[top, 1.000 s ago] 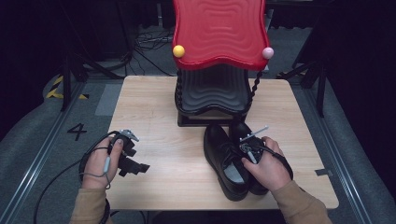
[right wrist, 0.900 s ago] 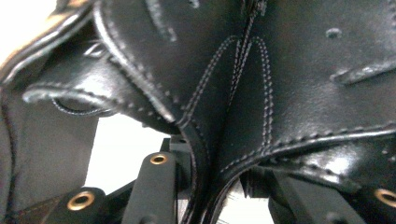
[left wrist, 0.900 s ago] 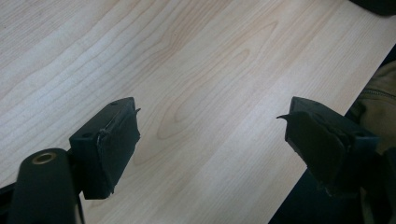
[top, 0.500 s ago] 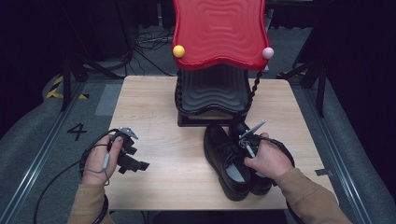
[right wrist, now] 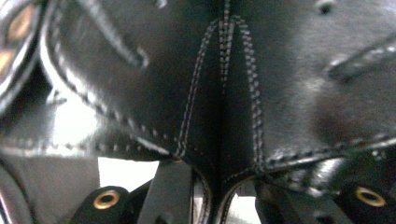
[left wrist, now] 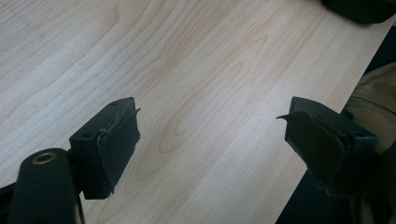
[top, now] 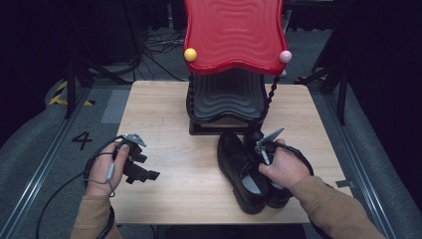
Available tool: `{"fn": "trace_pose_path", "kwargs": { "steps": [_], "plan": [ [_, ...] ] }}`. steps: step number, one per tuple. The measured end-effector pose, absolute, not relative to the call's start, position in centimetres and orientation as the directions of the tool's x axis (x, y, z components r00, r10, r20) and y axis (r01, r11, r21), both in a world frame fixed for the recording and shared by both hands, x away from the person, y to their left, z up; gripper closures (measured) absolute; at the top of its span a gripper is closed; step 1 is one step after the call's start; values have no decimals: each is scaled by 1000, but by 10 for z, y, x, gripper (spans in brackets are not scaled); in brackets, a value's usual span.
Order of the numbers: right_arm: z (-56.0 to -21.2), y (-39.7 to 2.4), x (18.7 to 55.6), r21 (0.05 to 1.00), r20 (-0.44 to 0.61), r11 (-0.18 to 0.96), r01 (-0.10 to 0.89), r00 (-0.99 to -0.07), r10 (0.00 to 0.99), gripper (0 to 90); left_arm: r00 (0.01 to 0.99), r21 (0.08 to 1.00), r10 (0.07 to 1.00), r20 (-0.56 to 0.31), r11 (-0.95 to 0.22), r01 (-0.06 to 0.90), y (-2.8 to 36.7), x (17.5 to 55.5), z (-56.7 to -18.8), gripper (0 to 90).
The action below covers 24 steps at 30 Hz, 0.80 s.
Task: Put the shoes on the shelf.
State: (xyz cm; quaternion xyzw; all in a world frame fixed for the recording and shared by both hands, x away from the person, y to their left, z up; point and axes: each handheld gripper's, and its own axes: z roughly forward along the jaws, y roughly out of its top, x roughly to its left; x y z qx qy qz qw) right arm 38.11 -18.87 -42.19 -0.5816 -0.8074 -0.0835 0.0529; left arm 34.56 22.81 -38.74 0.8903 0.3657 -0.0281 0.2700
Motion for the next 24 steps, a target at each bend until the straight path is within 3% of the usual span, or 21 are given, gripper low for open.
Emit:
{"fn": "trace_pose_path", "kwargs": {
  "steps": [6,9,24],
  "plan": [
    [-418,-191,382,67,161,320,945,-327,931,823,733,473,636,-243,-582,662,228,340,-382,182],
    [-412,-194,377,70,200,318,946,-326,924,823,725,476,644,-244,-572,668,231,339,-382,181],
    [-358,-202,351,86,214,386,919,-395,893,821,719,483,652,-241,-562,671,236,334,-380,181]
  ]
}}
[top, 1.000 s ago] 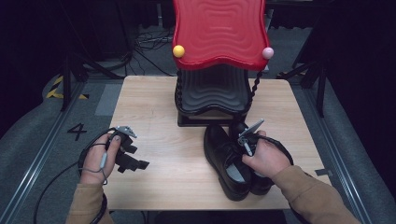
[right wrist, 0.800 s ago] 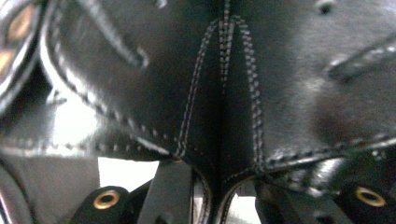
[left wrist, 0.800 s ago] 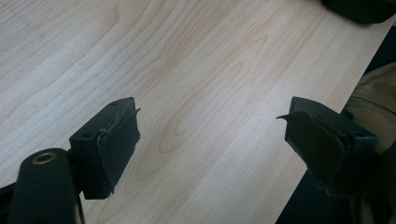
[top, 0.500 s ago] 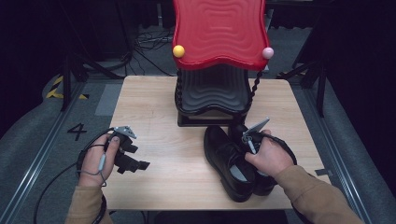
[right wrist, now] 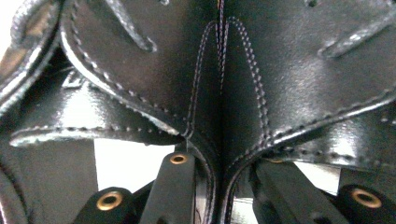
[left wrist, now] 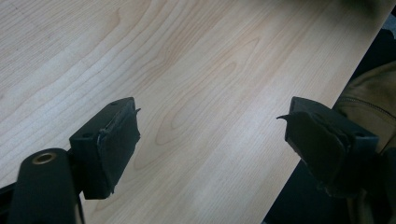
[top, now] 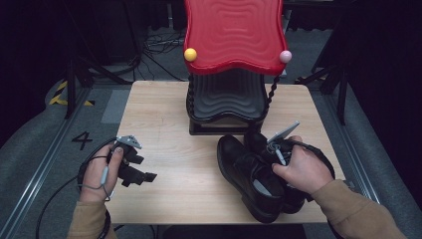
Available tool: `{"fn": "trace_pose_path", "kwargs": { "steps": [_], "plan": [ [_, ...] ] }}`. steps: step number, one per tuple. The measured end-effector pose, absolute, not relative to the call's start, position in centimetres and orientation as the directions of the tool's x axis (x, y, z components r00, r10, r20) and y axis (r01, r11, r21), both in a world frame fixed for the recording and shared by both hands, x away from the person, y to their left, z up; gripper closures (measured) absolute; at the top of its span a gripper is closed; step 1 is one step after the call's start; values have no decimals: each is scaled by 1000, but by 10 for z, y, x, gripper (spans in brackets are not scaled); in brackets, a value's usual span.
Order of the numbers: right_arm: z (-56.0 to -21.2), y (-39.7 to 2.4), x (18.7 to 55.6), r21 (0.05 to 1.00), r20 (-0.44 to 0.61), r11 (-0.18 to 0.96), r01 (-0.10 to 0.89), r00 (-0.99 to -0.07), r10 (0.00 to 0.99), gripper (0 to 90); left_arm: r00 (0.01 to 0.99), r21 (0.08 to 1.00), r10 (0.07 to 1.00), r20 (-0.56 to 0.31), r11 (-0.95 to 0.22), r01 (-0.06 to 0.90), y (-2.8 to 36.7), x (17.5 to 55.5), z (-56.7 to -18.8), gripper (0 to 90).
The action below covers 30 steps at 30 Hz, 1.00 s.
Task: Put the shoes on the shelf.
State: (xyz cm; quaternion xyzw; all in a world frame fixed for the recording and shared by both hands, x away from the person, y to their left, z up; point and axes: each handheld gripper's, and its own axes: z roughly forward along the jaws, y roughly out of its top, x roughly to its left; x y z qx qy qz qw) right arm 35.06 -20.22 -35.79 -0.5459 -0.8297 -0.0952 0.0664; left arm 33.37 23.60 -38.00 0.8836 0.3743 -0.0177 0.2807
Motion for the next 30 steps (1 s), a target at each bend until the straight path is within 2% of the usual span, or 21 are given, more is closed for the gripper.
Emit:
{"fn": "trace_pose_path", "kwargs": {
  "steps": [13,30],
  "plan": [
    [-316,-210,341,101,184,421,901,-433,883,821,719,483,653,-238,-563,671,237,332,-379,181],
    [-248,-212,345,174,171,423,889,-450,876,820,708,485,665,-237,-551,679,242,328,-378,180]
  ]
}}
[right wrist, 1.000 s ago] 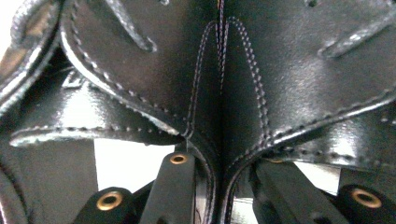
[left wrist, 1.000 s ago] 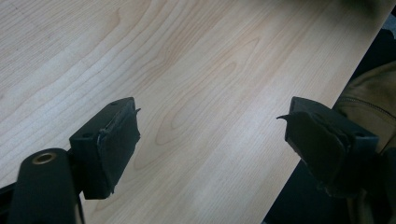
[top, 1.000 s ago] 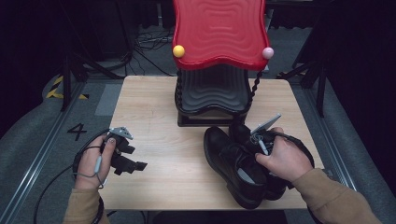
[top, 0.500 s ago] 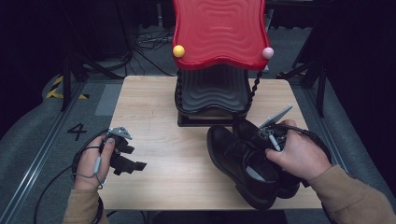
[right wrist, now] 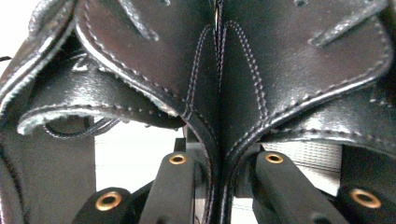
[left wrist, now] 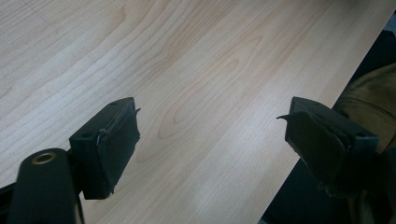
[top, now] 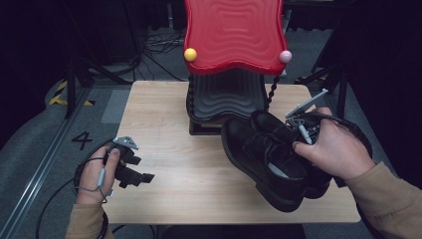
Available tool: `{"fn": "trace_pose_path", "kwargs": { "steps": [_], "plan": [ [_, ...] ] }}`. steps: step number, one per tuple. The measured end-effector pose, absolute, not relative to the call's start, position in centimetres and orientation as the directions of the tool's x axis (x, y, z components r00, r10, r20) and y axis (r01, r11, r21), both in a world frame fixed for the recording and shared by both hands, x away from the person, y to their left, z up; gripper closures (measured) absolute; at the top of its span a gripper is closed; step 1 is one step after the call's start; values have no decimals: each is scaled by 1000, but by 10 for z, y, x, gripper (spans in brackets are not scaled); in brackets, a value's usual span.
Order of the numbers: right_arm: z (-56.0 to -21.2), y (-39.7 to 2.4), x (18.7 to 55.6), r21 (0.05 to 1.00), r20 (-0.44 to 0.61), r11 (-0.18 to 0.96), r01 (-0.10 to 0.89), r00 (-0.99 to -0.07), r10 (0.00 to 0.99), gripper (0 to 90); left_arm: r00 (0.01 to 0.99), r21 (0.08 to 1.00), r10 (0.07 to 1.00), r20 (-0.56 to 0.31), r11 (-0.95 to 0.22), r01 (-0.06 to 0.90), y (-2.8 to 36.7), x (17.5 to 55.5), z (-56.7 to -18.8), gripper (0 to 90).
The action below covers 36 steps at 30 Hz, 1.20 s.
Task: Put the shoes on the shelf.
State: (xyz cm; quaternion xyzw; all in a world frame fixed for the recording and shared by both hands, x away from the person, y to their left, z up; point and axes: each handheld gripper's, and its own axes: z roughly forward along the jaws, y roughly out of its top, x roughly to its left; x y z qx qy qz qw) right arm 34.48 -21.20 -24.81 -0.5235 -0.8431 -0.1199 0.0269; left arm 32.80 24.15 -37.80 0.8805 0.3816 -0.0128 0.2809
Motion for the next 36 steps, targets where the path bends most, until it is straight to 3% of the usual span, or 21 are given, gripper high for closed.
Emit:
{"fn": "trace_pose_path", "kwargs": {
  "steps": [36],
  "plan": [
    [-152,-210,349,237,165,430,871,-472,866,821,698,488,674,-244,-536,688,246,326,-378,177]
  ]
}}
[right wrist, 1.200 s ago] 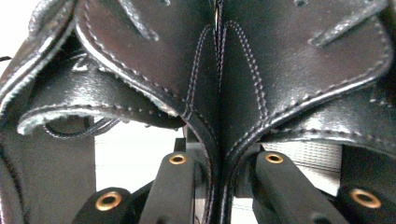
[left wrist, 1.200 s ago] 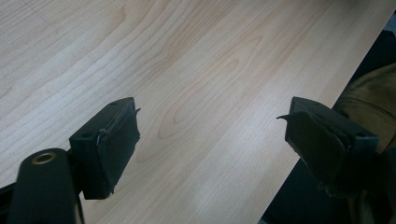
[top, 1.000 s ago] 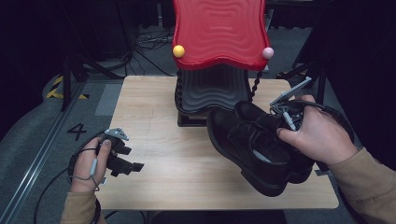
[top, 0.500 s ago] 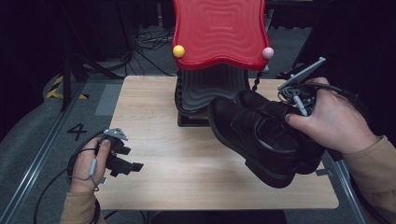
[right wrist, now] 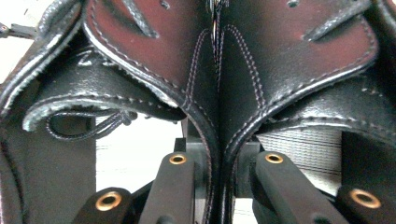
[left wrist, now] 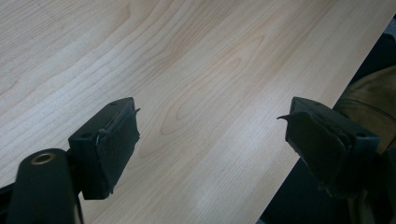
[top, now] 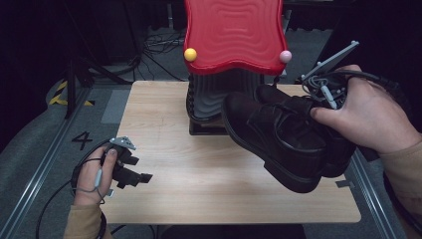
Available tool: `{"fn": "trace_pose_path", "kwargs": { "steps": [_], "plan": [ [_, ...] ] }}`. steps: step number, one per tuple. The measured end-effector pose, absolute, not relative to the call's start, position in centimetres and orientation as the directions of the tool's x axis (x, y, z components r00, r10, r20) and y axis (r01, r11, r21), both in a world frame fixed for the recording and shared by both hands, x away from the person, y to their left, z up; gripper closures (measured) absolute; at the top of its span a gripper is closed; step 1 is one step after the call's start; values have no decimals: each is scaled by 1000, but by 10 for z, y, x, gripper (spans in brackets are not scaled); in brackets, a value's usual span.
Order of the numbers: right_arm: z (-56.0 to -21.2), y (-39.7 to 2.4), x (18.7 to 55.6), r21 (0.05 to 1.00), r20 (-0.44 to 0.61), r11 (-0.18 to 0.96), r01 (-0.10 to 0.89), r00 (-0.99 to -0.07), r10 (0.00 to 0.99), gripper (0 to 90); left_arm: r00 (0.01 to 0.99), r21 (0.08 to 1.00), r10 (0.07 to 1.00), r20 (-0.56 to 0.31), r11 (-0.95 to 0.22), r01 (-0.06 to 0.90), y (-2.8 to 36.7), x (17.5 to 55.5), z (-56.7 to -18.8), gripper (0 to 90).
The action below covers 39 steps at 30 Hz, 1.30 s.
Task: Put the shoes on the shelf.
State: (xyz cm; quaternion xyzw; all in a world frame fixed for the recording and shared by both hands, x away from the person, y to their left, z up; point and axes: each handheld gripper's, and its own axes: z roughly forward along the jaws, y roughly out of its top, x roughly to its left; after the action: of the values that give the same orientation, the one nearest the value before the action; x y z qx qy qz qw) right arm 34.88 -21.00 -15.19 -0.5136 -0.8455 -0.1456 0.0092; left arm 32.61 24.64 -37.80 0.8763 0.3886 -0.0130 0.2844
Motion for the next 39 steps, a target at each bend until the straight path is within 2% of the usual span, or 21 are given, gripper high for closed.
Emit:
{"fn": "trace_pose_path", "kwargs": {
  "steps": [30,39],
  "plan": [
    [-81,-197,357,282,158,441,852,-495,855,821,684,505,685,-250,-511,696,255,322,-377,177],
    [-59,-179,382,318,140,409,855,-469,872,822,679,507,687,-258,-501,701,259,321,-377,177]
  ]
}}
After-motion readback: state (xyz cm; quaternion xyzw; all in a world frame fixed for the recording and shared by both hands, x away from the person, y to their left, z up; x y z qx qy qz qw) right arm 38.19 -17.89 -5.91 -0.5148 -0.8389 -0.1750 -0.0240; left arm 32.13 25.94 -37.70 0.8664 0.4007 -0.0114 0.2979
